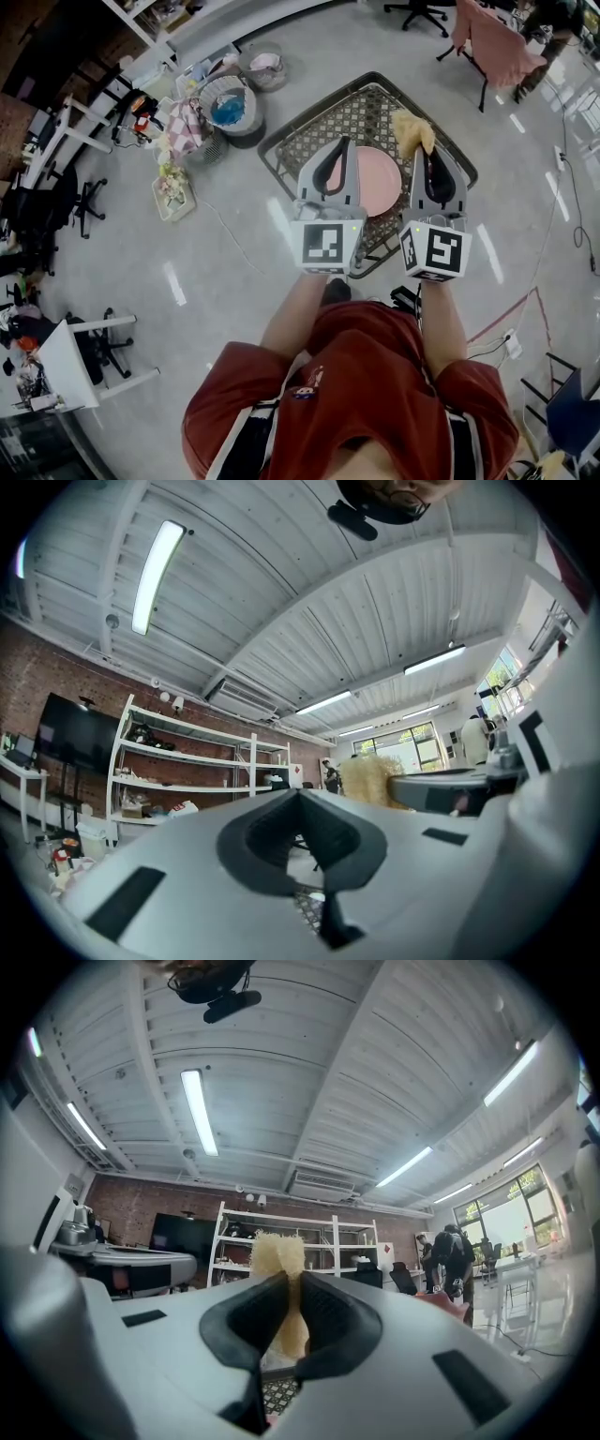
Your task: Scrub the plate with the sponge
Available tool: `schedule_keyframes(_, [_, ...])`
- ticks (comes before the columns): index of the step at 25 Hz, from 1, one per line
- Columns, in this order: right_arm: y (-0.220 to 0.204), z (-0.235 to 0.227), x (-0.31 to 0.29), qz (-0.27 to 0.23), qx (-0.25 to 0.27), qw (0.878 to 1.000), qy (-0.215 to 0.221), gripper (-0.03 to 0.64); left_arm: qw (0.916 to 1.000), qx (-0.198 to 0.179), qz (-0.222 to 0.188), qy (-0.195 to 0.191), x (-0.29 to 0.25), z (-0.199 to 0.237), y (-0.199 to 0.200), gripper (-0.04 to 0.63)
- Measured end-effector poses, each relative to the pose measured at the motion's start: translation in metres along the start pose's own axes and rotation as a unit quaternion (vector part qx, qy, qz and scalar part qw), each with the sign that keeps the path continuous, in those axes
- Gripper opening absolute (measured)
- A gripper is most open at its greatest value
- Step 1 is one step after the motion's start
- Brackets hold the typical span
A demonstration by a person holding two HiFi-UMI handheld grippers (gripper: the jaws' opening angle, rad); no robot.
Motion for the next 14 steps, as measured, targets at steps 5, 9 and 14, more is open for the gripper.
schedule_keyframes(5, [0.0002,-0.001,-0.0004,0.002,-0.001,1.0,-0.001,0.044,1.0,0.009,-0.002,-0.003,-0.0012,-0.0021,-0.0004,0.012])
schedule_keyframes(9, [0.0026,-0.0003,0.0006,0.003,0.001,1.0,0.0,0.044,0.9999,0.012,-0.002,-0.004,0.0004,-0.0013,0.0013,0.012])
schedule_keyframes(14, [0.0037,-0.0033,0.0002,-0.001,0.008,1.0,0.003,0.044,0.9998,0.018,-0.008,-0.003,-0.0016,-0.0024,0.0023,0.012])
Point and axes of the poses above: the fingertips, and each gripper's own axes: x backward along the fingers, z to its left, y out of its top, the point moved 2 cm from there along x, backward along the fingers, and after that the axes turned 11 degrees about x, right-handed, at the moved point
